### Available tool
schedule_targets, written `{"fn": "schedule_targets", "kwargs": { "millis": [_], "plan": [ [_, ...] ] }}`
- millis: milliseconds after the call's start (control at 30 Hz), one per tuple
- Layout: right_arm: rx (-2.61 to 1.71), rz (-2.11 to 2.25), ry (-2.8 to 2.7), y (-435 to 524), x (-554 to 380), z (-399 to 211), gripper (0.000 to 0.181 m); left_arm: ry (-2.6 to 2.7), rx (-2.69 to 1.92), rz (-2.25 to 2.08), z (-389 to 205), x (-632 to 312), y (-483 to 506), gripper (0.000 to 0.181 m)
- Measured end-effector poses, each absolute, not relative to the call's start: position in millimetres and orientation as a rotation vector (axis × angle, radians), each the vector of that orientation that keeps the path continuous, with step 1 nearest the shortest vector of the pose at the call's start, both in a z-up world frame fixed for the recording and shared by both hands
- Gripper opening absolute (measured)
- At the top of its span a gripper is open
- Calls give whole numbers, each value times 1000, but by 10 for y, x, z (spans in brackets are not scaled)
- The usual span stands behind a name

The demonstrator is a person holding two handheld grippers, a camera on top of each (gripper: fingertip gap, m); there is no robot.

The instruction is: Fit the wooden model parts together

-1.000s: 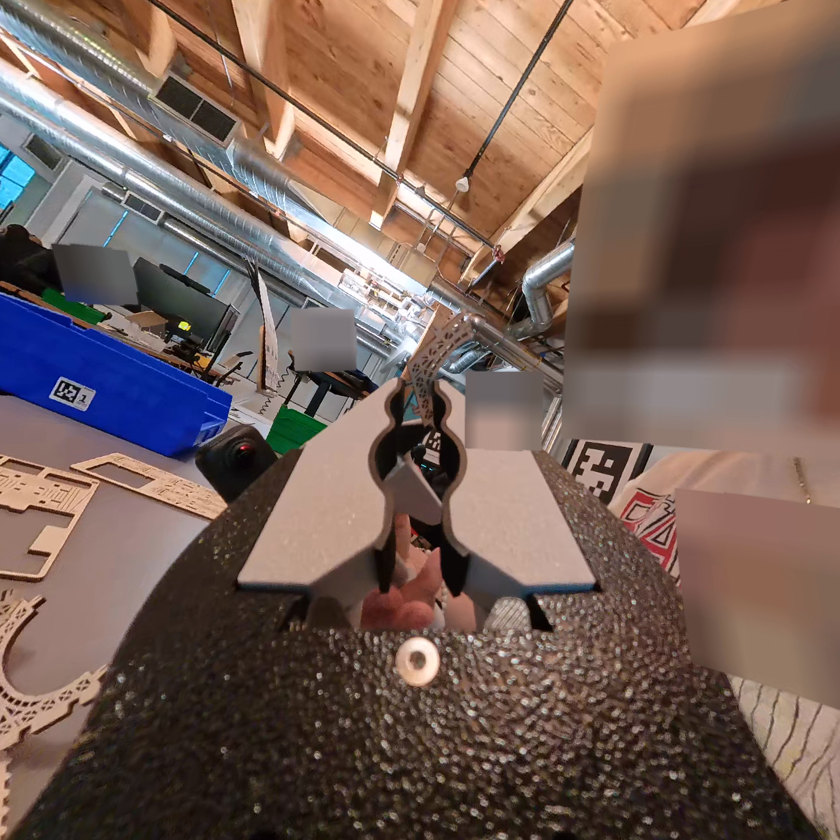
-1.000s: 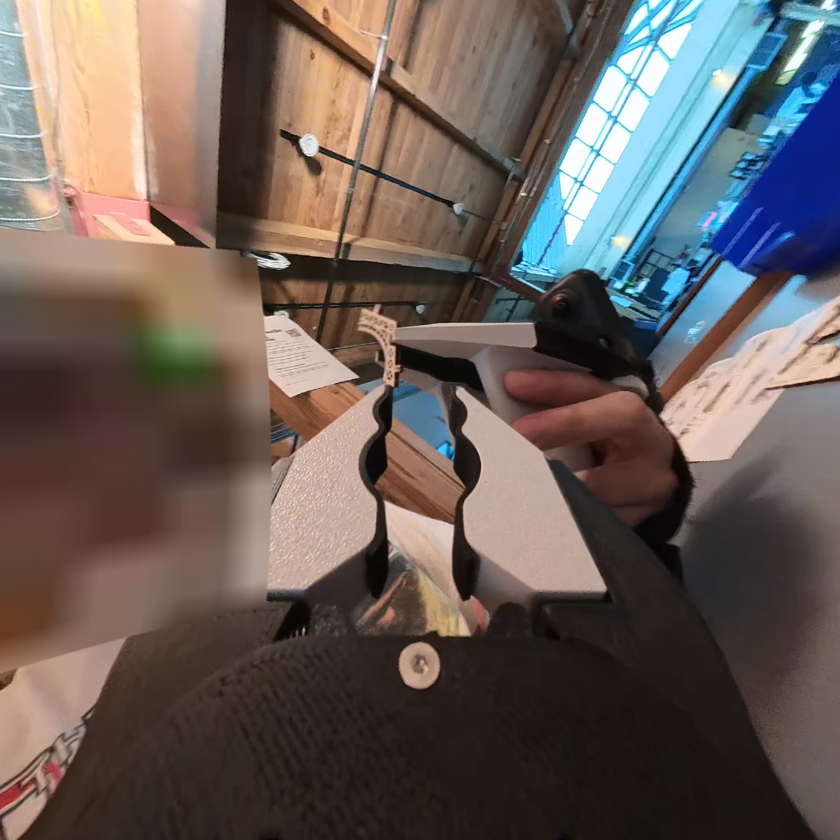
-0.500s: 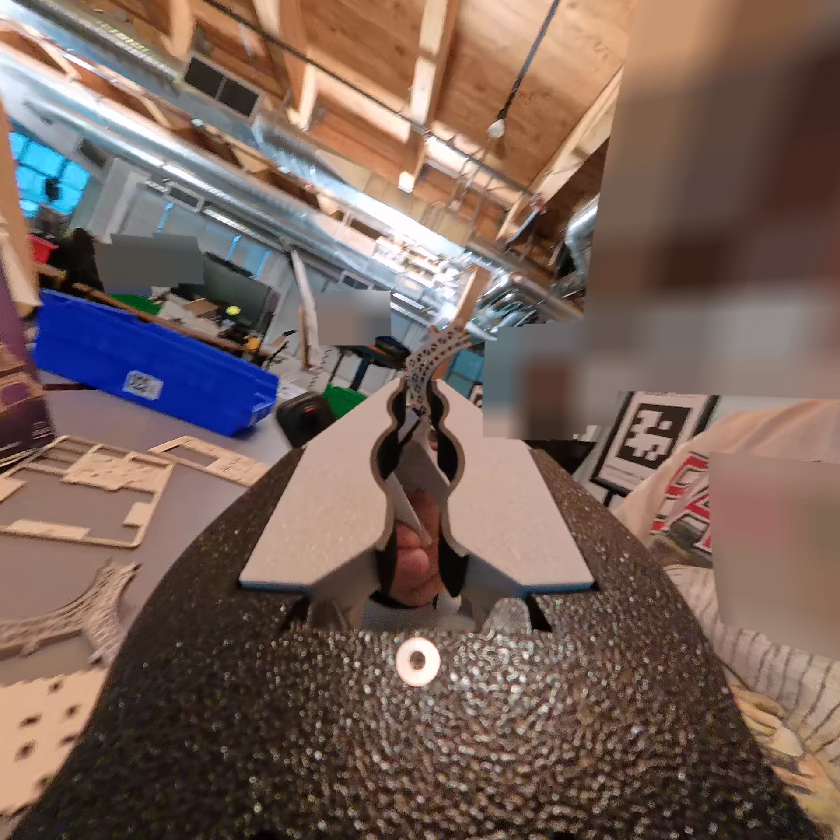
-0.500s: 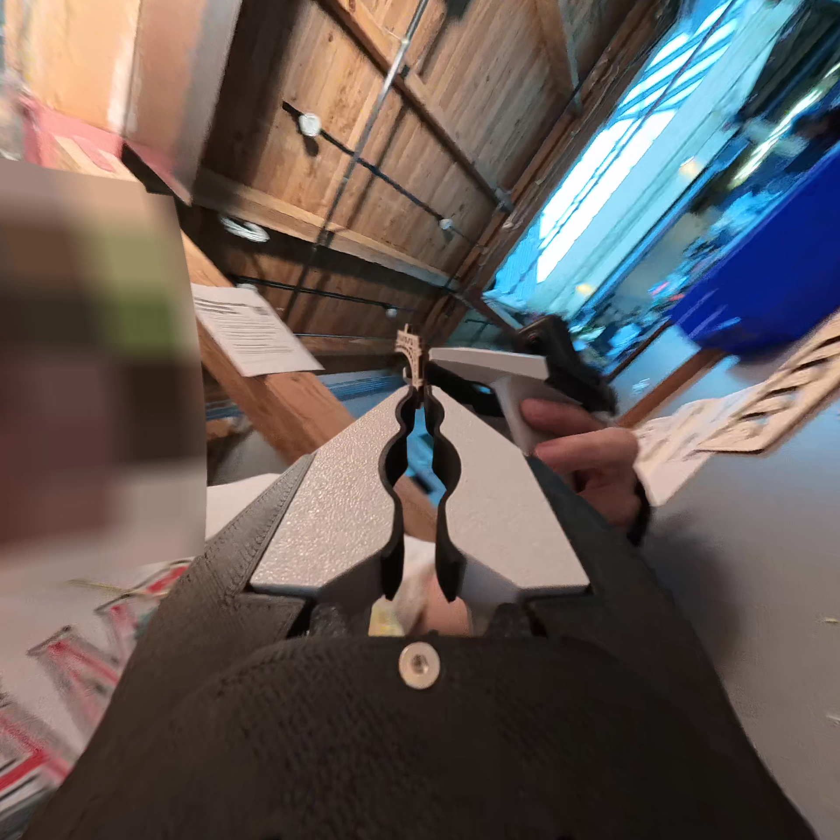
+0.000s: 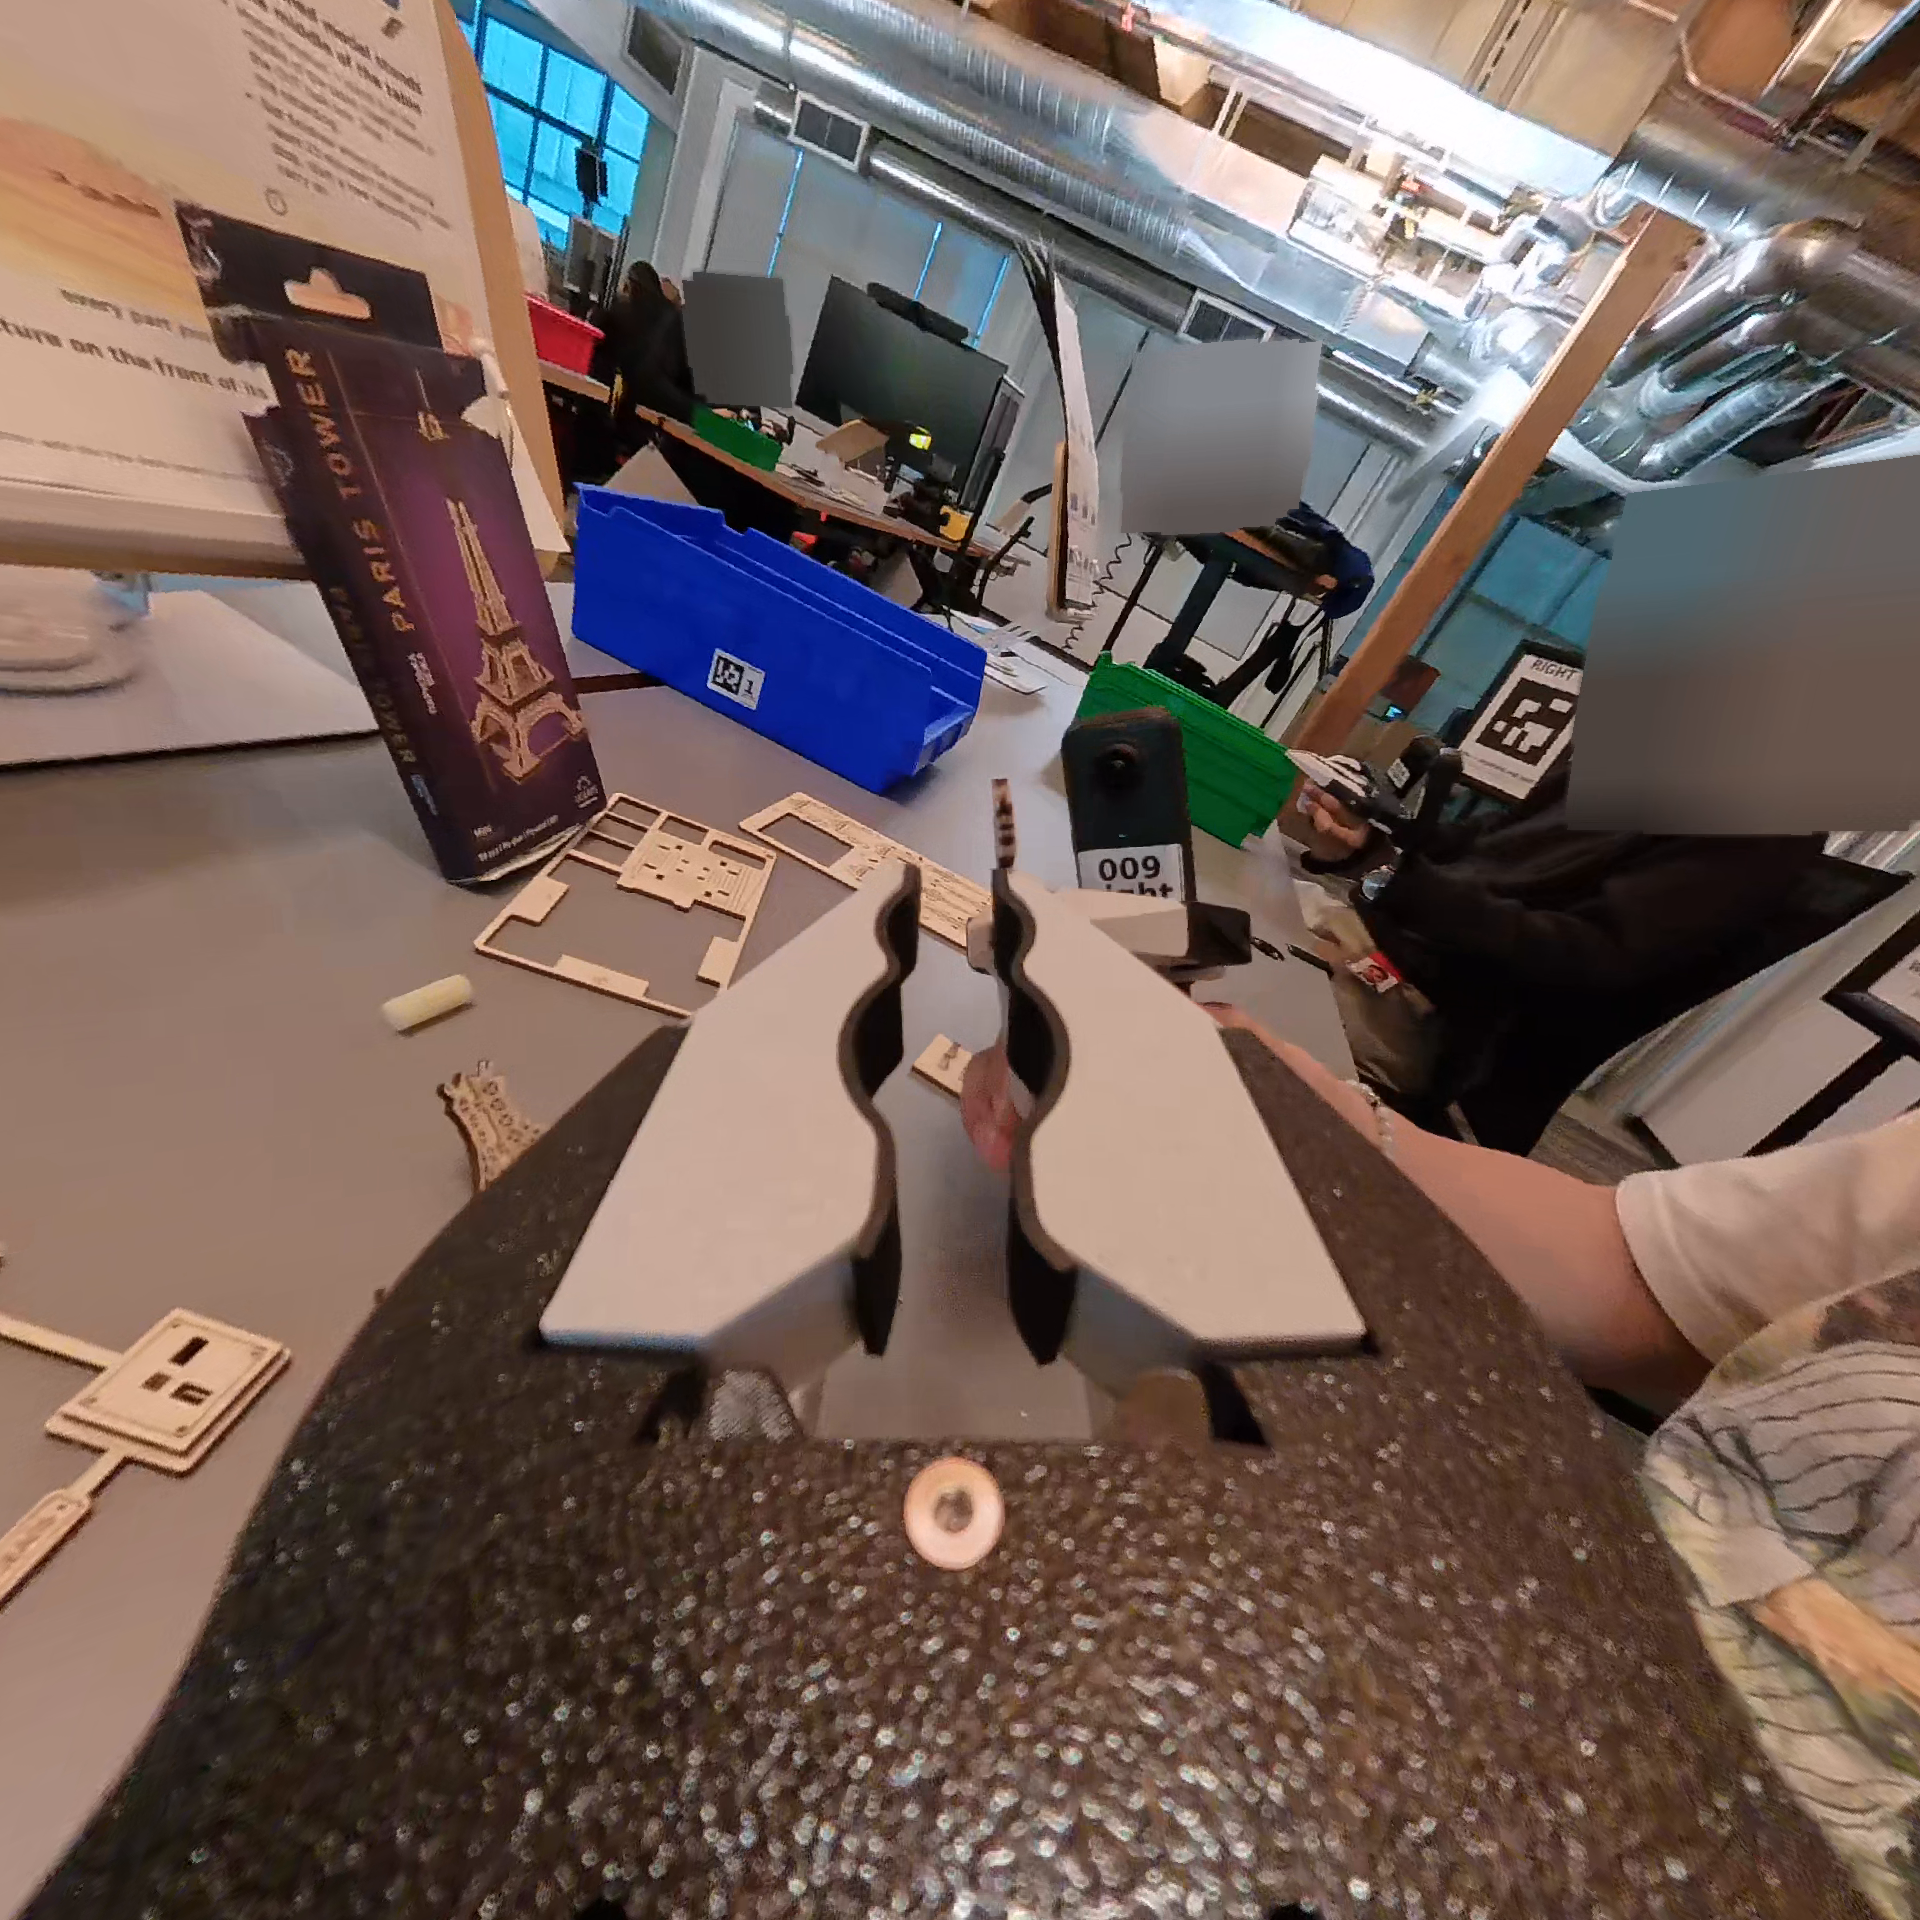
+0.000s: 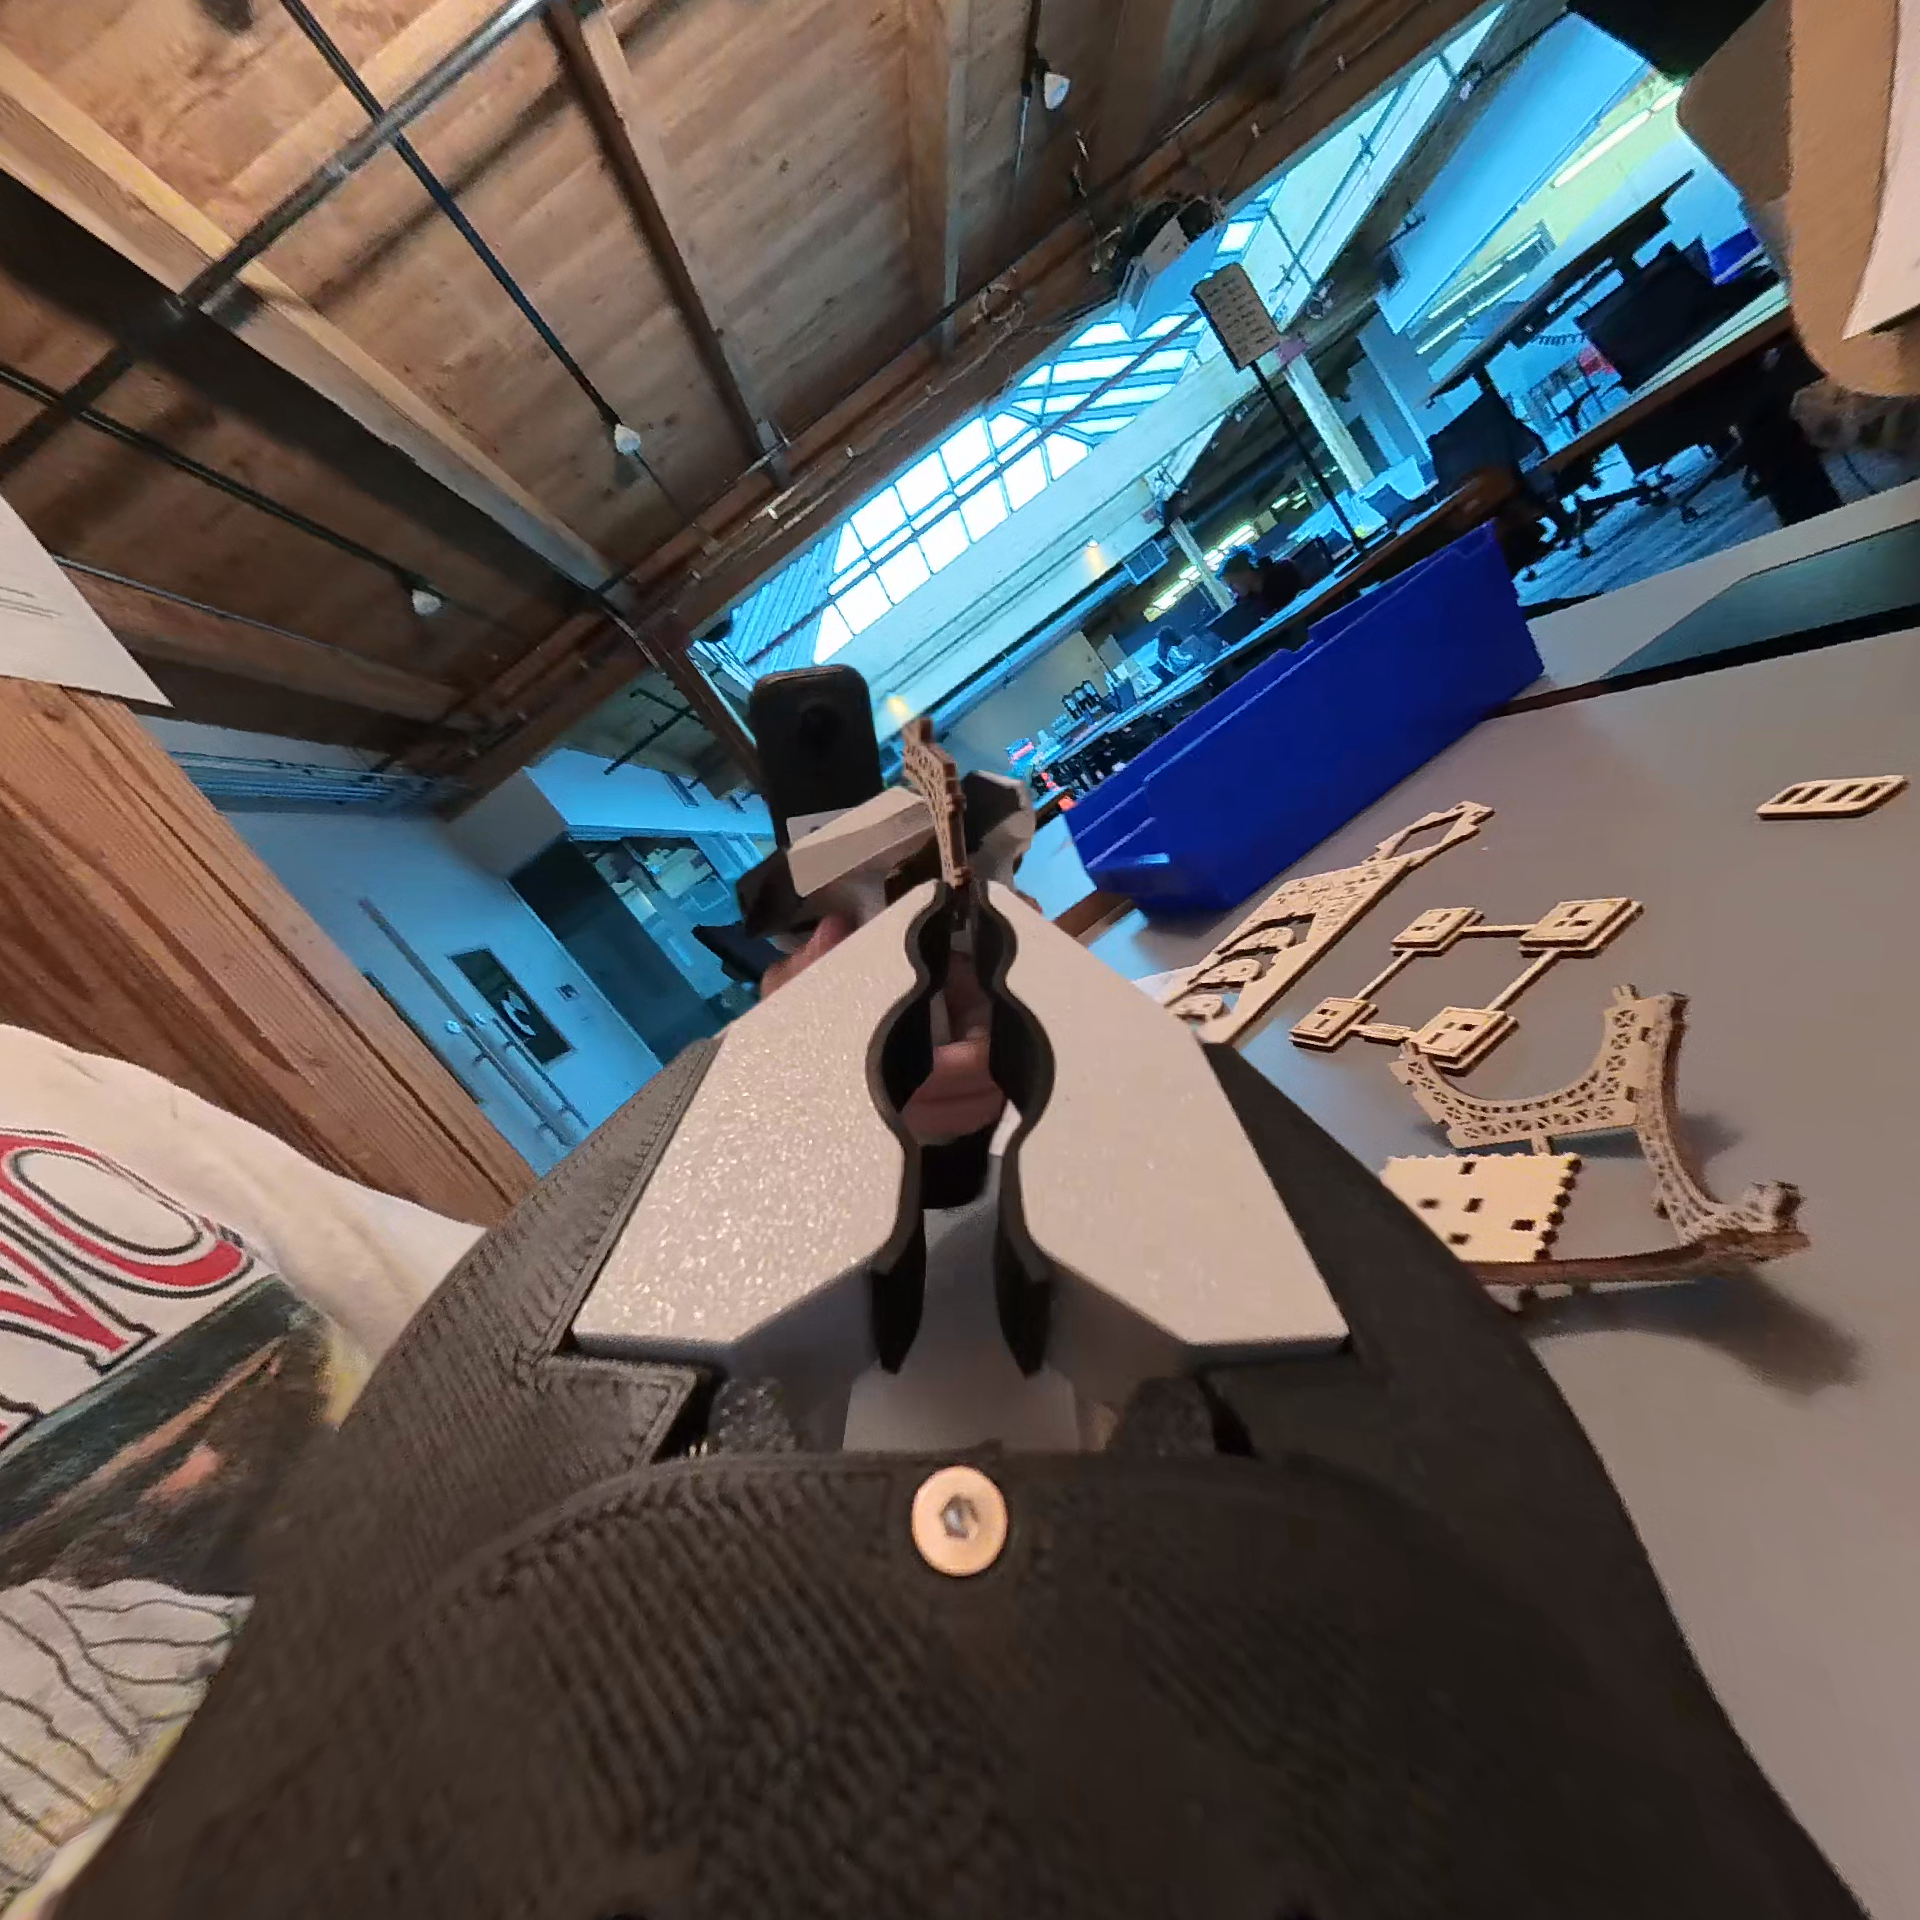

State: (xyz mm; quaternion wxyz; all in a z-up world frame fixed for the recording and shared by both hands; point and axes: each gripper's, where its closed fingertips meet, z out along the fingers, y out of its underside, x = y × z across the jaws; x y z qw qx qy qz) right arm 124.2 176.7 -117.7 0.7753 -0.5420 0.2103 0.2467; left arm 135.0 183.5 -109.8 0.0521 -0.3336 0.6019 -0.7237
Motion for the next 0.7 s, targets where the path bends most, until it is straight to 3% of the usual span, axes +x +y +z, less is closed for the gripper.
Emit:
{"fn": "schedule_targets", "kwargs": {
  "millis": [33, 100, 233, 500, 600, 700],
  "plan": [
    [-1185, 508, 458, 1762, 1261, -1189, 1, 1834, -1010, -2224, -1099, 1333, 1828, 13],
    [-1209, 449, 471, 1743, 1315, -1218, 1, 1852, -1008, -2288, -1098, 1277, 1810, 36],
    [-1253, 427, 456, 1753, 1305, -1265, 0, 1803, -1050, -2238, -1121, 1339, 1885, 8],
    [-1296, 432, 446, 1795, 1267, -1329, 0, 1825, -1078, -2209, -1152, 1366, 1910, 2],
    [-1322, 440, 446, 1813, 1253, -1375, 1, 1828, -1112, -2226, -1182, 1376, 1899, 13],
    [-1322, 453, 445, 1816, 1242, -1382, 1, 1825, -1089, -2246, -1164, 1365, 1897, 1]
  ]
}}
